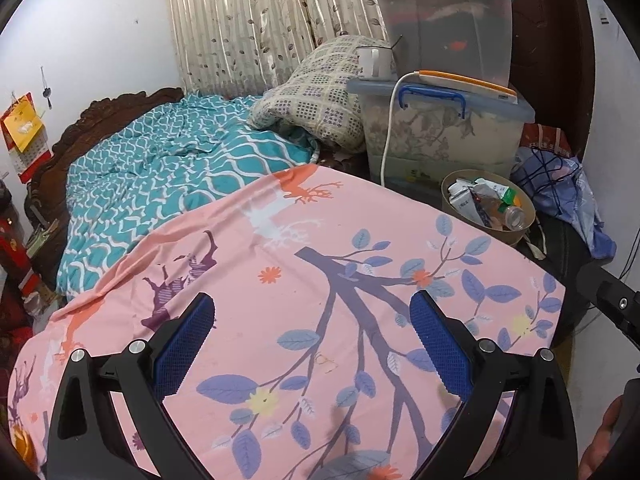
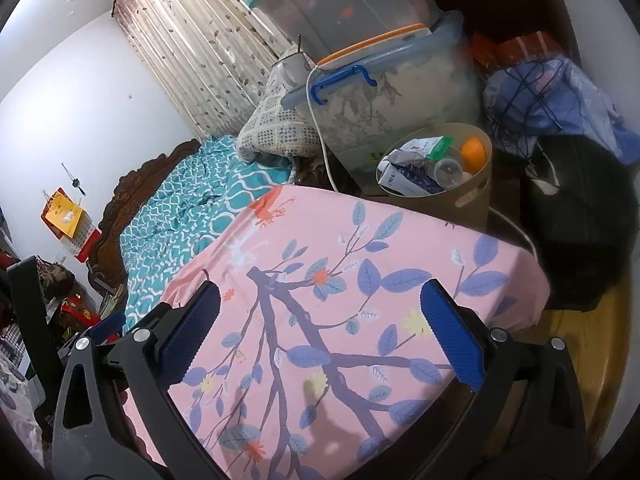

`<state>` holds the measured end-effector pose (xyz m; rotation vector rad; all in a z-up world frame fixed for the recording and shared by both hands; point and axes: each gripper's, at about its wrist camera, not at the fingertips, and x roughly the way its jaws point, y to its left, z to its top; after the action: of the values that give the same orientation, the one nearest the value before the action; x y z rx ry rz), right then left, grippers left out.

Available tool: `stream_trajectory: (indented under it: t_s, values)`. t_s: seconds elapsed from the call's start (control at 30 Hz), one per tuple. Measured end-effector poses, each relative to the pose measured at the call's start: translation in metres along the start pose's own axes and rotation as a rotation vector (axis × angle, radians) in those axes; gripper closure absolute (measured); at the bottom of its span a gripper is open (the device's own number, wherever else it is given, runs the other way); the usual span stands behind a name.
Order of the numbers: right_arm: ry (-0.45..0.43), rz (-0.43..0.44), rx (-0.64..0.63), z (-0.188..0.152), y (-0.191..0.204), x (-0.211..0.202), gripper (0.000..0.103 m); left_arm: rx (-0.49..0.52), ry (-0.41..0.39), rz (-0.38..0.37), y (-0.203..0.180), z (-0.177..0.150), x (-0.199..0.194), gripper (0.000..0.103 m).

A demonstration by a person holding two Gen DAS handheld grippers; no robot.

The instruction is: Collect trash

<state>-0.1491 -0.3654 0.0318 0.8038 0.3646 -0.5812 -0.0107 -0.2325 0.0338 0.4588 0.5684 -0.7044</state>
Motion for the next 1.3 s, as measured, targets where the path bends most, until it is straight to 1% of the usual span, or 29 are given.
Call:
stream_trajectory:
  t_s: [0.17, 0.53, 0.73, 1.3]
  values:
    - [-0.001, -0.011, 0.009, -0.002, 0.000, -0.003, 0.004, 0.011, 0.000, 0.020, -0.002, -0.001, -0.002, 0.009]
    - [-0.009, -0.020, 0.042, 0.000, -0.009, -0.001, 0.004, 0.027, 0.025, 0.024, -0.005, -0.003, -0.001, 0.009]
    - [-0.012, -0.028, 0.046, -0.002, -0.011, -0.001, 0.004, 0.047, 0.022, 0.030, -0.010, -0.004, -0.001, 0.009]
    - [-0.003, -0.028, 0.058, -0.010, -0.013, 0.003, 0.004, 0.044, 0.014, 0.050, -0.006, -0.003, -0.003, 0.009]
